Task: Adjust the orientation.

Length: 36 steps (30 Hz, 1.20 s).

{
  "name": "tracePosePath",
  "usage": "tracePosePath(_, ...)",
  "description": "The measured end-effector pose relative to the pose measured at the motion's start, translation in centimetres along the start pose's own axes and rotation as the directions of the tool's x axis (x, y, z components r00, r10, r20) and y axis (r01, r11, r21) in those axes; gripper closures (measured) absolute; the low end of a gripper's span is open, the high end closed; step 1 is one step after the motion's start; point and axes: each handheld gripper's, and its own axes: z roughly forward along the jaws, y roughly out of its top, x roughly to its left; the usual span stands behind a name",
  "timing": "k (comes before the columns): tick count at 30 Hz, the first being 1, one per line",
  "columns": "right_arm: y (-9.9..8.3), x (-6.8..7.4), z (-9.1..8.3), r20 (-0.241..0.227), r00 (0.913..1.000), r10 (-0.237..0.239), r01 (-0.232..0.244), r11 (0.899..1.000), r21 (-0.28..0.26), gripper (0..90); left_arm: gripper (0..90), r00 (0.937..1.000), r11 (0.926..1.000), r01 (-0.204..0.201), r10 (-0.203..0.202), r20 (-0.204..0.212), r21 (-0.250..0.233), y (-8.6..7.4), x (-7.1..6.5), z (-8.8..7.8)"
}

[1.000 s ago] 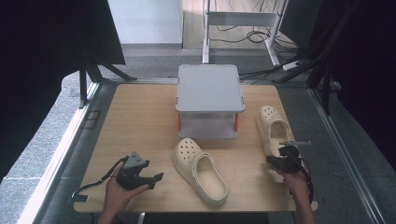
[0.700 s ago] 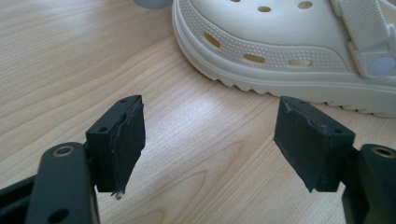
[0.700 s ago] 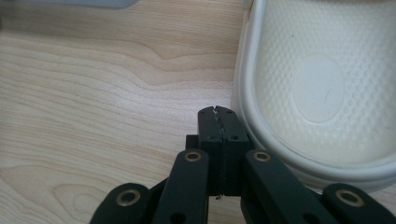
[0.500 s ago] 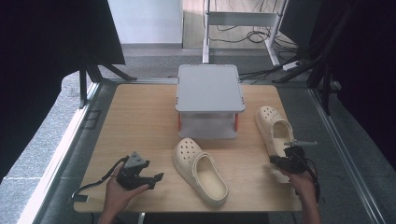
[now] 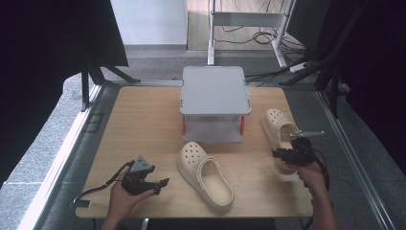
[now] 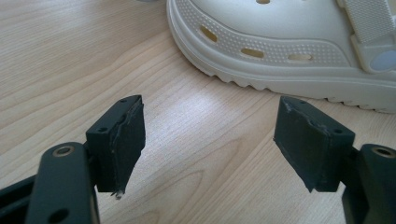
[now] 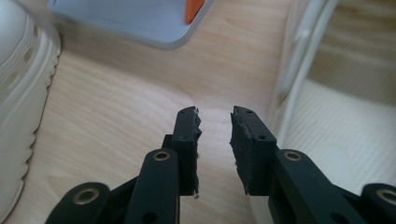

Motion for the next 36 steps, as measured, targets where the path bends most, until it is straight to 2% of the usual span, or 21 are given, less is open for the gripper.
tracePosePath(5,1.3,-0.5,-0.1,0.008,1.0,0.006,-0.006,1.0,0.002,70.1,25.4,1.0,1.0,-0.001,0.001,0.0,-0.001,0.0,0.0,-0.1)
tracePosePath(12,2.9,-1.2,-0.1,0.054,0.9985,0.006,-0.007,1.0,0.013,69.0,25.4,1.0,1.0,-0.001,0.001,0.0,0.002,0.0,0.2,-0.1)
tracePosePath(24,4.8,-3.3,1.8,0.108,0.9934,0.037,-0.043,0.998,0.053,64.6,25.4,1.0,1.0,-0.001,0.001,0.001,0.01,-0.1,0.2,0.1)
tracePosePath(29,5.8,-3.9,2.9,0.114,0.9924,0.045,-0.054,0.996,0.075,64.6,25.4,1.0,1.0,0.002,-0.002,-0.001,0.002,-0.1,0.3,0.0)
tracePosePath(36,6.8,-4.7,4.4,0.067,0.9961,0.057,-0.066,0.989,0.133,71.8,25.4,1.0,1.0,0.004,-0.004,-0.001,0.001,-0.1,0.3,-0.1)
